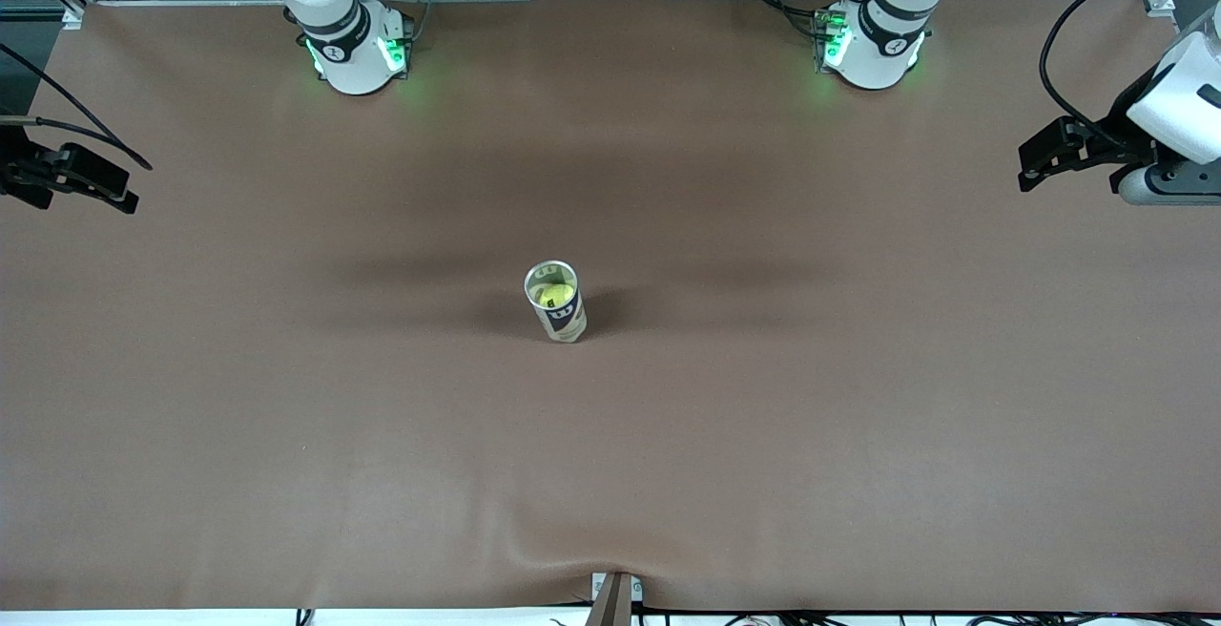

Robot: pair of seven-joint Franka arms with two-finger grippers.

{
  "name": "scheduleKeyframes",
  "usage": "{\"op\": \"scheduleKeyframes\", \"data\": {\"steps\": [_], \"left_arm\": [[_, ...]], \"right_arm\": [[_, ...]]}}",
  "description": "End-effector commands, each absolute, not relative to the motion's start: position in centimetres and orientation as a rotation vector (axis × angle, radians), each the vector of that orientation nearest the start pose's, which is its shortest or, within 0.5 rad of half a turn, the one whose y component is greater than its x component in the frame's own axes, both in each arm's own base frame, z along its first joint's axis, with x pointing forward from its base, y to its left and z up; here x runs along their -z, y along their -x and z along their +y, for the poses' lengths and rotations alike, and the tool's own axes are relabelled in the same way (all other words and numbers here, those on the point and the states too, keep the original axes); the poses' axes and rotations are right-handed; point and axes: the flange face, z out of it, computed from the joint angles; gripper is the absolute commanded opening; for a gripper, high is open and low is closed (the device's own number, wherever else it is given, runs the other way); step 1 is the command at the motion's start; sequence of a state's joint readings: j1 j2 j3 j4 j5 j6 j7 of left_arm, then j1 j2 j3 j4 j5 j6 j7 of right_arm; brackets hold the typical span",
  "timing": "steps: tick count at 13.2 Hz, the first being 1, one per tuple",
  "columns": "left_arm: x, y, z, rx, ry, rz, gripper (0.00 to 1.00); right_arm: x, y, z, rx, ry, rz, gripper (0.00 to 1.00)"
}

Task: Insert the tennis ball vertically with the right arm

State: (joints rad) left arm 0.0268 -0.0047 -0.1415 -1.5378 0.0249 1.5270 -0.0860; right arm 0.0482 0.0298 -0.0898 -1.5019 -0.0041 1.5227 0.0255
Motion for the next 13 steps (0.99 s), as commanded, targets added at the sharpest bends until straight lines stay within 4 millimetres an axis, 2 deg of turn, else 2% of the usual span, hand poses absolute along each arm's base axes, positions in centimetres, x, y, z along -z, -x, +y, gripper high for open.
{"op": "scheduleKeyframes", "data": {"steps": [1, 13], "left_arm": [[-64.8, -53.2, -6.3, -0.012, 3.135, 0.009, 1.0], [-64.7, -51.9, -6.3, -0.112, 3.125, 0.009, 1.0]], "right_arm": [[-64.2, -55.2, -2.5, -0.01, 3.146, 0.087, 1.0], [-64.4, -55.1, -2.5, 0.0, 3.145, 0.087, 1.0]]}}
